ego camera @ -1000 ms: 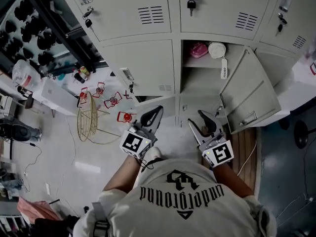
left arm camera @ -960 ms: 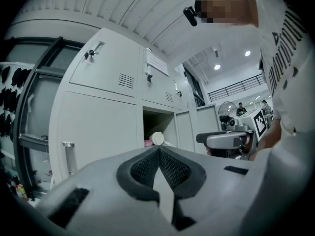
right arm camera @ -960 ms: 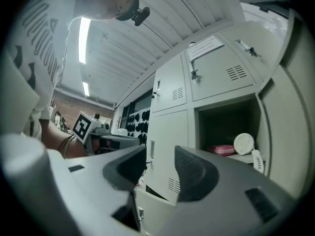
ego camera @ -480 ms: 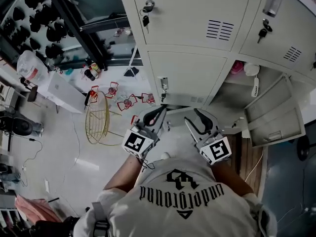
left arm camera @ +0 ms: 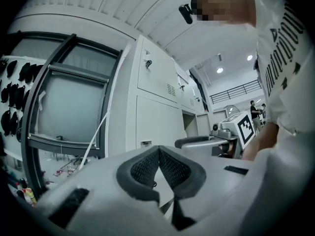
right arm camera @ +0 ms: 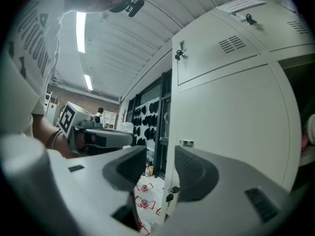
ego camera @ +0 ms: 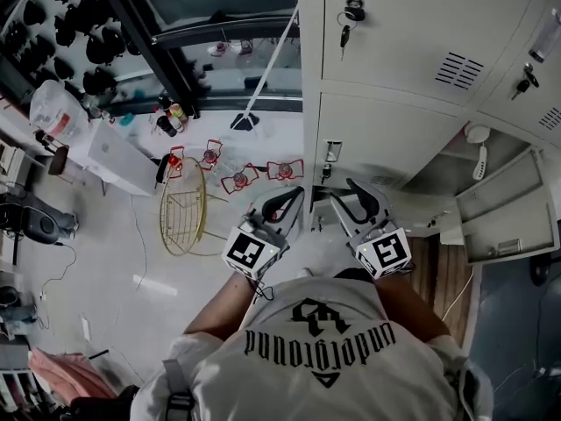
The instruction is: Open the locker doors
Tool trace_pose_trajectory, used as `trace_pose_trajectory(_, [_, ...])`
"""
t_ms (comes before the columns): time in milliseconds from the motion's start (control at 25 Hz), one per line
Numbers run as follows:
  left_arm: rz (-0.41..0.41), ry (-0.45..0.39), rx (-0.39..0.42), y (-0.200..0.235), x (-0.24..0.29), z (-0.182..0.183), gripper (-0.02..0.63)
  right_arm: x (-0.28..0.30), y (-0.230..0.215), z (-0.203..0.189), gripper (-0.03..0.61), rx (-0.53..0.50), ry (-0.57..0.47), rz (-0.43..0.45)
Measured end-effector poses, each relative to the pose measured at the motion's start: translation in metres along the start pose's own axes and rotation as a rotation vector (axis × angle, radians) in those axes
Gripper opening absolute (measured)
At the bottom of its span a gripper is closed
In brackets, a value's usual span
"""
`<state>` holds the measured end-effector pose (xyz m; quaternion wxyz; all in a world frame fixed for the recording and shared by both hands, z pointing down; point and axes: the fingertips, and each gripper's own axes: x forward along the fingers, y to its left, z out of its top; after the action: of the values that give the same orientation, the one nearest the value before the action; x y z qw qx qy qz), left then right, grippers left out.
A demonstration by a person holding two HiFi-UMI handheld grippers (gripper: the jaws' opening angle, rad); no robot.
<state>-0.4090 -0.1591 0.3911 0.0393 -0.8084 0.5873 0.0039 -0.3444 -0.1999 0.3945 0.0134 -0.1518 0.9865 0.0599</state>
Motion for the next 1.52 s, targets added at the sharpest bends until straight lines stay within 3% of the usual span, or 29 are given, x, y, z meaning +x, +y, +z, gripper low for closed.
trace_pose_trajectory(880, [0.031,0.043,-0.023,0.054,0.01,-0.017,0.008,0.081,-0.027,-0.042,0.213,0.032,0.087,0.002])
trace_pose_trajectory(1080, [0.023,0.04,0.016,0.069,0.016,-0.027,0.008,0.09,-0.027,-0.049,0.229,0.051,0.095,-0.007])
trace_pose_trajectory(1240, [0.041,0.051,-0.05,0.072,0.022,-0.025,0.008,0.095,-0.025,-0.054,0.232,0.055,0.101,-0.001])
trace_pose_trajectory(1520, [0.039,0.053,-0.053,0.078,0.024,-0.028,0.008,0.099,-0.027,-0.053,0.211,0.058,0.09,-0.025])
